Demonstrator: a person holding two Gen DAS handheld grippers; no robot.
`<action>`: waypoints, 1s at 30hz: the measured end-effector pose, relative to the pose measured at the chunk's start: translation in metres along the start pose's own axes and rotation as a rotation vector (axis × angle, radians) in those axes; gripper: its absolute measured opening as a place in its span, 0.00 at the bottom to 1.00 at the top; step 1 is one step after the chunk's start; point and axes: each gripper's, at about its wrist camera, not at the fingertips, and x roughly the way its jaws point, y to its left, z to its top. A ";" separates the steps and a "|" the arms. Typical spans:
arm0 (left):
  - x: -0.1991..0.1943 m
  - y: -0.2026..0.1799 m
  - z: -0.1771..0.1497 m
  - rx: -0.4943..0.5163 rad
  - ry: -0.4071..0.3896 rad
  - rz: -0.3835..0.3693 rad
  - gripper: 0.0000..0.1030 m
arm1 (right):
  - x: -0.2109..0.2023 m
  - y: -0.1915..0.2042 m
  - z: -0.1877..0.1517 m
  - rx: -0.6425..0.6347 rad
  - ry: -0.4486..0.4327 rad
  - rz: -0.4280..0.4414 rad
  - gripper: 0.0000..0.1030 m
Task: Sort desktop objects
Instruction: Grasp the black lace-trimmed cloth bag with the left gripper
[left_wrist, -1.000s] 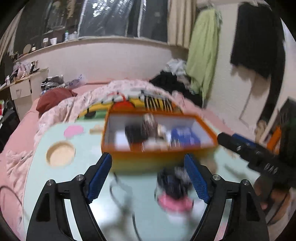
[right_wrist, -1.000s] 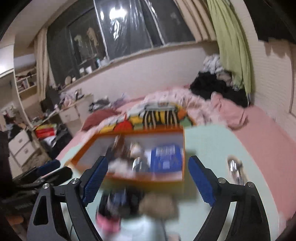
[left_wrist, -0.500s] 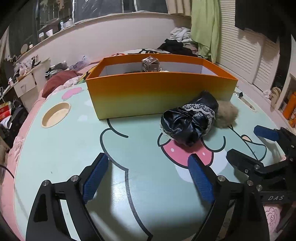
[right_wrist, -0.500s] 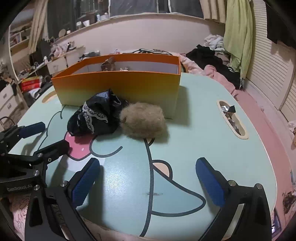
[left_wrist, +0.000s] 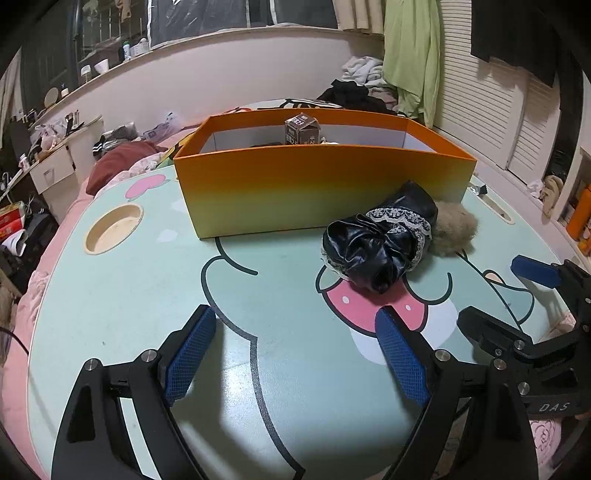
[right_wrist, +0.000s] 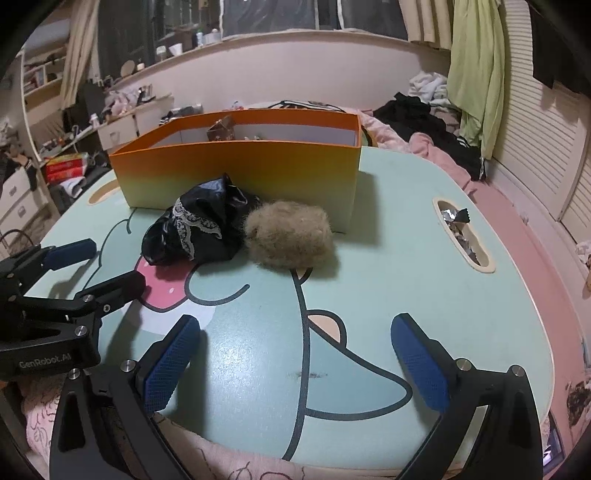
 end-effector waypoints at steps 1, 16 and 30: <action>0.000 0.000 0.000 0.000 0.000 0.000 0.85 | 0.000 0.000 0.000 -0.003 -0.005 0.003 1.00; -0.003 0.000 0.001 0.000 -0.003 0.003 0.85 | -0.010 -0.018 -0.005 0.080 -0.081 0.089 0.92; -0.013 -0.026 0.052 0.095 -0.071 -0.174 0.84 | -0.023 -0.050 -0.013 0.265 -0.167 0.232 0.73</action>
